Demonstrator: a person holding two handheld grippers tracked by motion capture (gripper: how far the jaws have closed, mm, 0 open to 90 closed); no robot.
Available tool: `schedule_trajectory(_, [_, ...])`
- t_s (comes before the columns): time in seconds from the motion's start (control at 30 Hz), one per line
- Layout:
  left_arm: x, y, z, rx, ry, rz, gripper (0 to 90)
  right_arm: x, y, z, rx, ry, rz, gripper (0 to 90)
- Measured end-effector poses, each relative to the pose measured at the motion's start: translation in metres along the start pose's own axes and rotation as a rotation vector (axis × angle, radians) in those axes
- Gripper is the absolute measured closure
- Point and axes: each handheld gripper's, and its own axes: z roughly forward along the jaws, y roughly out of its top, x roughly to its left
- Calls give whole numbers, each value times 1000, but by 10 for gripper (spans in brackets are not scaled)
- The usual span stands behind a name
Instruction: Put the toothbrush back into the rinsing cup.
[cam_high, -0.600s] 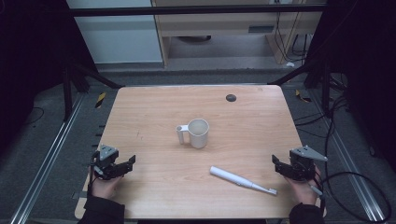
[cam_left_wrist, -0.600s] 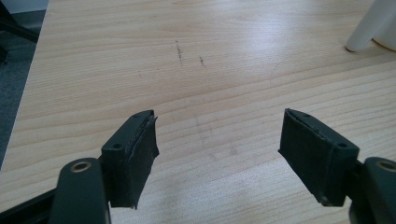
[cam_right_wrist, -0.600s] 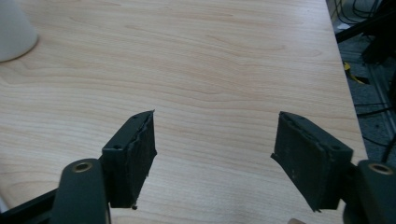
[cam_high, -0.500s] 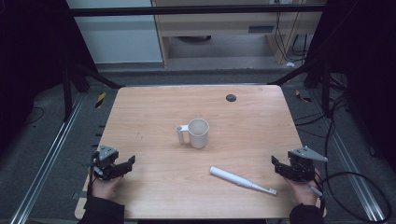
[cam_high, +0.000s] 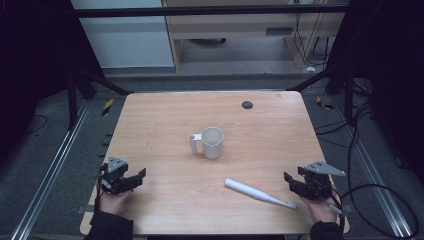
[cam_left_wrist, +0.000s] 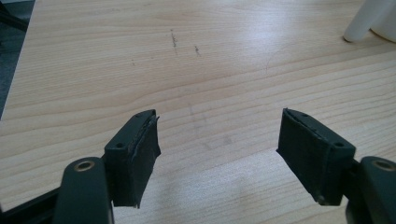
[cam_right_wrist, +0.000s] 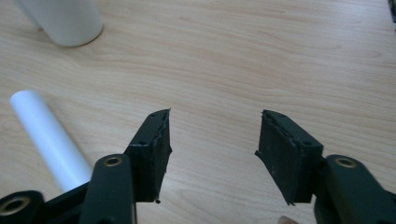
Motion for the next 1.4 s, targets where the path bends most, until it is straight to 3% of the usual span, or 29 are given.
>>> schedule_trajectory(0.6, [-7,-2,4,26,-17,49,287,22,-8,-3,63,97,-56,653])
schedule_trajectory(0.97, [-10,-2,6,38,-23,62,293,30,-15,-3,107,147,-76,834])
schedule_trajectory(1.17, [-11,-2,6,47,-23,69,295,35,-19,-2,132,174,-92,892])
schedule_trajectory(1.4, [-12,-2,7,56,-23,75,295,41,-23,-3,164,200,-106,899])
